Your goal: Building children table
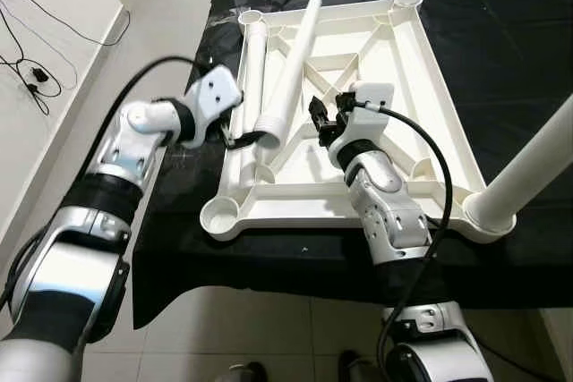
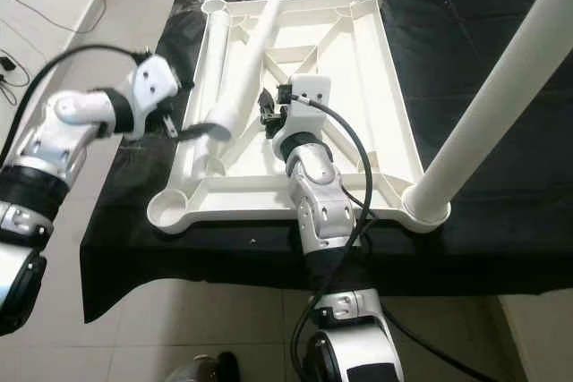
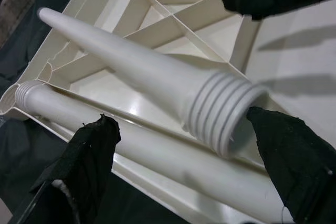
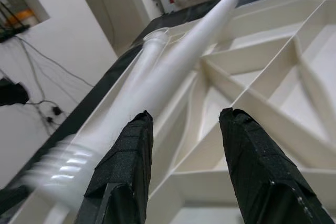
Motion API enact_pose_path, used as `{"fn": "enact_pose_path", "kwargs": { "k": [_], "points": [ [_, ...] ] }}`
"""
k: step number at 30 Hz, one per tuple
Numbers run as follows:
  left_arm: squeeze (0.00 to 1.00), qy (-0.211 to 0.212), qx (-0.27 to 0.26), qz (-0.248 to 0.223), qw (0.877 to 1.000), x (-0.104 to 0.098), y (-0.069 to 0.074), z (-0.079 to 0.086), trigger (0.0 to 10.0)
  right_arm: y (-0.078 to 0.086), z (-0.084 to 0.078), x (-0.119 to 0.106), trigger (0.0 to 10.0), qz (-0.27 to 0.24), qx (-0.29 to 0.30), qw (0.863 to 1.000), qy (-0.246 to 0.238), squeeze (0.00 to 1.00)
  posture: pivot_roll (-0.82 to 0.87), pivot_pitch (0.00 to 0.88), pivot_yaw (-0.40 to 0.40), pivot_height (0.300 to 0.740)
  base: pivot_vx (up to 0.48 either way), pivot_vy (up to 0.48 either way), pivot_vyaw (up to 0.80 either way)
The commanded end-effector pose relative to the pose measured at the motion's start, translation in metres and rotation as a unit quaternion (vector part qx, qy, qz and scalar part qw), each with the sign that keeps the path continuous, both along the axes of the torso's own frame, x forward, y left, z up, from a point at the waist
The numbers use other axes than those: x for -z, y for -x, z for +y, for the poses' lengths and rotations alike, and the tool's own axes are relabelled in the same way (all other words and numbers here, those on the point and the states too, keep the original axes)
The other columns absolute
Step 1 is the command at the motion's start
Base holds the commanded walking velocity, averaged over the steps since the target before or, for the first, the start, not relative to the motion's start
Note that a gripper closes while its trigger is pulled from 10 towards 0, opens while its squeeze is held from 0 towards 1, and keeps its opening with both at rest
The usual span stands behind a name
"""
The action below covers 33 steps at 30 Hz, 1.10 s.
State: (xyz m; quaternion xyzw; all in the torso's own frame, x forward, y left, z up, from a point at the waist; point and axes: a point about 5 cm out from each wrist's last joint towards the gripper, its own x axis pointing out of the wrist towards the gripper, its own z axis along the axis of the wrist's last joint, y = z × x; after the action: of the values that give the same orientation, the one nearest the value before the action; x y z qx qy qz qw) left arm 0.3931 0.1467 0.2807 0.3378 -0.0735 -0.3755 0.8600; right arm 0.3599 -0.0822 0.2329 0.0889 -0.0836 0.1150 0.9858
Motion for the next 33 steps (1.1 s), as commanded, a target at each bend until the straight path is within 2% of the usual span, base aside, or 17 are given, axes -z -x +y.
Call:
{"fn": "enact_pose_path", "kwargs": {
  "k": [1, 10, 15, 16, 17, 18, 19, 22, 23, 24, 27, 29, 30, 32, 33],
  "points": [
    [0.0, -0.003, -0.01, 0.027, 1.0, 0.016, 0.0, 0.007, 10.0, 0.002, 0.002, 0.006, 10.0, 0.013, -0.003, 1.0, -0.004, 0.0, 0.1, 0.259, 0.159, 0.74, 0.0, 0.0, 0.0],
    [0.0, -0.009, -0.003, 0.044, 0.999, 0.025, 0.001, 0.006, 10.0, 0.002, -0.005, 0.004, 10.0, 0.012, 0.005, 1.0, -0.003, 0.0, 0.1, 0.262, 0.161, 0.74, 0.0, 0.0, 0.0],
    [0.0, -0.015, 0.0, 0.032, 0.999, 0.026, 0.001, 0.005, 10.0, 0.002, -0.003, 0.002, 10.0, 0.009, 0.004, 1.0, -0.003, 0.0, 0.1, 0.273, 0.159, 0.74, 0.0, 0.0, 0.0],
    [0.0, -0.015, -0.006, 0.016, 1.0, 0.023, 0.0, 0.004, 10.0, 0.002, -0.001, 0.002, 10.0, 0.009, 0.002, 1.0, -0.001, 0.0, 0.09, 0.269, 0.157, 0.74, 0.0, 0.0, 0.0],
    [0.0, 0.016, -0.03, -0.02, 0.999, 0.015, 0.0, 0.003, 10.0, 0.001, 0.004, 0.002, 10.0, 0.011, -0.009, 1.0, 0.002, 0.0, 0.09, 0.262, 0.154, 0.74, 0.0, 0.0, 0.0],
    [0.0, 0.016, -0.03, -0.02, 0.999, 0.015, 0.0, 0.003, 10.0, 0.001, 0.004, 0.002, 10.0, 0.011, -0.009, 1.0, 0.002, 0.0, 0.09, 0.262, 0.154, 0.74, 0.0, 0.0, 0.0],
    [0.0, 0.041, -0.046, -0.036, 0.997, 0.013, 0.001, 0.003, 10.0, 0.0, 0.005, 0.002, 10.0, 0.011, -0.013, 1.0, 0.004, 0.0, 0.09, 0.254, 0.148, 0.74, 0.0, 0.0, 0.0],
    [0.0, 0.126, -0.095, -0.087, 0.984, 0.011, 0.014, 0.007, 10.0, -0.002, 0.004, -0.002, 10.0, 0.002, -0.016, 1.0, 0.006, 0.0, 0.07, 0.232, 0.137, 0.74, 0.0, 0.0, 0.0],
    [0.0, 0.126, -0.095, -0.087, 0.984, 0.011, 0.014, 0.007, 10.0, -0.002, 0.004, -0.002, 10.0, 0.002, -0.016, 1.0, 0.006, 0.0, 0.07, 0.232, 0.137, 0.74, 0.0, 0.0, 0.0],
    [0.0, 0.143, -0.105, -0.096, 0.98, 0.011, 0.018, 0.009, 10.0, -0.002, 0.003, -0.003, 10.0, -0.003, -0.015, 1.0, 0.007, 0.0, 0.07, 0.232, 0.137, 0.74, 0.0, 0.0, 0.0],
    [0.0, 0.21, -0.17, -0.161, 0.949, 0.007, 0.041, 0.018, 10.0, 0.006, 0.003, -0.019, 10.0, -0.056, -0.03, 0.998, 0.008, 0.0, 0.01, 0.174, 0.099, 0.74, 0.0, 0.0, 0.0],
    [0.0, 0.21, -0.17, -0.161, 0.949, 0.007, 0.041, 0.018, 10.0, 0.006, 0.003, -0.019, 10.0, -0.056, -0.03, 0.998, 0.008, 0.0, 0.01, 0.174, 0.099, 0.74, 0.0, 0.0, 0.0],
    [0.0, 0.241, -0.197, -0.168, 0.935, 0.009, 0.052, 0.022, 10.0, 0.01, 0.005, -0.023, 10.0, -0.072, -0.037, 0.997, 0.014, 0.0, -0.01, 0.152, 0.094, 0.74, 0.0, 0.0, 0.0],
    [0.0, 0.241, -0.197, -0.168, 0.935, 0.009, 0.052, 0.022, 10.0, 0.01, 0.005, -0.023, 10.0, -0.072, -0.037, 0.997, 0.014, 0.0, -0.01, 0.152, 0.094, 0.74, 0.0, 0.0, 0.0],
    [0.0, 0.262, -0.216, -0.167, 0.926, 0.017, 0.064, 0.024, 10.0, 0.015, 0.007, -0.024, 10.0, -0.084, -0.041, 0.995, 0.037, 0.0, -0.02, 0.127, 0.103, 0.74, 0.0, 0.0, 0.0]
  ]
}}
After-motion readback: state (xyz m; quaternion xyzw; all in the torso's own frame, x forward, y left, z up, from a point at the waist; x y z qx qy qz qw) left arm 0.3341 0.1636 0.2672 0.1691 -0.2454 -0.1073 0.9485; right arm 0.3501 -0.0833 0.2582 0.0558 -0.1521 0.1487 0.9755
